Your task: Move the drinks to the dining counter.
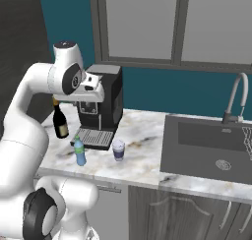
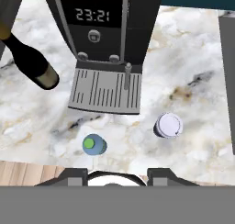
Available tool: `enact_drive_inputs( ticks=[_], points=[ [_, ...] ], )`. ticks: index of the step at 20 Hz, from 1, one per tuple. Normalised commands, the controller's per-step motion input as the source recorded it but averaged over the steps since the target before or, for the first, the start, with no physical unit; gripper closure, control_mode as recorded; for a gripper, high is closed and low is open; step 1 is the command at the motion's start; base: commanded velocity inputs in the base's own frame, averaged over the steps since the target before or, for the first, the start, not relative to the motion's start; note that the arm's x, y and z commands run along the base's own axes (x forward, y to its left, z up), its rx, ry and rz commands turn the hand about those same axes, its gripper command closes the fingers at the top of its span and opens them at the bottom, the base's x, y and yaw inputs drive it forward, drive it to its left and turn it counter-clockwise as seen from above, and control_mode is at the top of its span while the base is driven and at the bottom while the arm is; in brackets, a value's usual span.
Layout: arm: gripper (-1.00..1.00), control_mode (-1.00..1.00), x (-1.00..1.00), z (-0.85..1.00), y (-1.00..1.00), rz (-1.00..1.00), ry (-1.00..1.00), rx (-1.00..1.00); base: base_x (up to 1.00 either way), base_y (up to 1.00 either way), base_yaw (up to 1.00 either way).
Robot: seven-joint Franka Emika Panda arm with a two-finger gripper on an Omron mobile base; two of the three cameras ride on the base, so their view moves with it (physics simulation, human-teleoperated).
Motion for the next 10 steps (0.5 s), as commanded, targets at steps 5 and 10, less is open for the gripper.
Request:
enact_drive_inputs(
  ticks=[5,10],
  points=[
    [-1.00,-1.00,-0.25,0.00,0.35,0.09,-0.05,0.00,0.00,0.00,0.00],
    [-1.00,-1.00,-0.29,0.00,0.42,0.12,-0.14,-0.04,0.00,0.00,0.00]
  ],
)
